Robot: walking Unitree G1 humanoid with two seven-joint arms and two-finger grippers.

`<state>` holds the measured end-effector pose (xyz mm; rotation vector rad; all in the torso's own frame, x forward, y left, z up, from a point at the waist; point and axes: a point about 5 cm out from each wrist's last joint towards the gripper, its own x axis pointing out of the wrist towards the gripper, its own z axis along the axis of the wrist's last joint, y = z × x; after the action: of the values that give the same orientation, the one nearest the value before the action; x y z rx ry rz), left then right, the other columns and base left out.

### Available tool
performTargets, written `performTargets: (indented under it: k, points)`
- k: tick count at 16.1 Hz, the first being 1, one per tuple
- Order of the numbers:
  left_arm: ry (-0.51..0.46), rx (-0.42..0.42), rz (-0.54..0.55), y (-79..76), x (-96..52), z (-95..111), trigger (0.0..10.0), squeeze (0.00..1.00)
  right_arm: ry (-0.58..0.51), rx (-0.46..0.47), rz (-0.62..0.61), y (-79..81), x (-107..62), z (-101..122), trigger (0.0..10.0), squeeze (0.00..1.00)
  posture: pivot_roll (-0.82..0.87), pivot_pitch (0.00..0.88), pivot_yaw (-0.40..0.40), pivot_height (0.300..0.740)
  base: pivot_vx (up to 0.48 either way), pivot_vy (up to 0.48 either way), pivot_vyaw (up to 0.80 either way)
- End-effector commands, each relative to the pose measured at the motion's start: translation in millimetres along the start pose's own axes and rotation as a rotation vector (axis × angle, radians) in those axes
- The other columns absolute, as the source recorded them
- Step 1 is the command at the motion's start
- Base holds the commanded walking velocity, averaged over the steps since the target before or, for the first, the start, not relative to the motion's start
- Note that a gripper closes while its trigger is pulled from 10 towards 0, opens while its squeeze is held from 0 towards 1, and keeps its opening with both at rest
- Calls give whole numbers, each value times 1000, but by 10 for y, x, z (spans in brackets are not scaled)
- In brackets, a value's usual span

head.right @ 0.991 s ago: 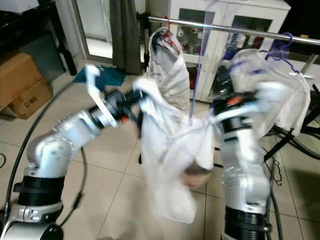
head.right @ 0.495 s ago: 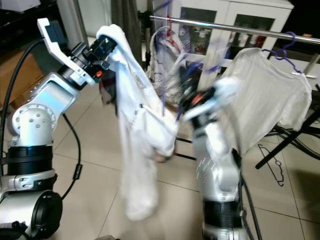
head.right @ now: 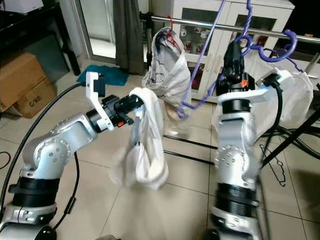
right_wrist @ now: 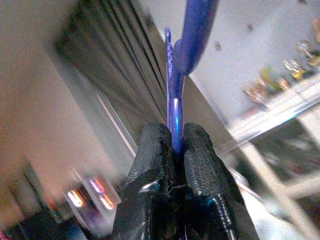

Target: Hang hanger

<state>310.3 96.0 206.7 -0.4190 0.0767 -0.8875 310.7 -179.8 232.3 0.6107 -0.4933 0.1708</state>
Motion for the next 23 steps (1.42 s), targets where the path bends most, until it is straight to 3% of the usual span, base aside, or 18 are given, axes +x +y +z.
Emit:
performTargets:
  k: [1,2,3,4,5,9,12,14,17,20,23]
  points:
    - [-11,82,60,45,-61,68,0,0,123,-63,-32,-35,-81,-145,0,0,13,0,33,740,0,0,0]
    - [33,166,161,175,-172,8,0,0,224,-154,-52,-92,-231,-204,4549,0,6,0,35,740,0,0,0]
    - [57,214,241,270,-260,-36,0,0,293,-179,-73,-124,-353,-239,10000,0,-6,0,43,740,0,0,0]
    - [61,259,369,400,-401,-98,9725,0,383,-220,-110,-167,-550,-292,10000,0,-16,0,47,740,0,0,0]
    - [77,281,429,445,-481,-148,10000,0,448,-251,-131,-193,-700,-334,10000,0,-20,0,46,740,0,0,0]
    - [61,289,472,414,-506,-200,10000,0,549,-298,-186,-214,-917,-378,10000,0,-24,0,43,740,0,0,0]
    - [43,308,541,447,-555,-248,10000,0,564,-287,-221,-218,-912,-399,10000,0,-15,0,44,740,0,0,-479]
    - [52,338,529,439,-579,-241,10000,0,532,-291,-237,-212,-889,-381,10000,0,-5,0,50,740,0,0,-800]
    - [83,390,495,343,-499,-253,10000,0,540,-309,-216,-153,-862,-369,10000,0,6,0,45,740,0,0,-800]
    - [87,369,506,350,-528,-284,10000,0,542,-364,-189,-134,-861,-333,10000,0,-5,0,30,740,0,0,-800]
    - [87,326,506,336,-482,-325,10000,0,509,-393,-249,-201,-856,-292,10000,0,-25,0,-1,740,0,0,-800]
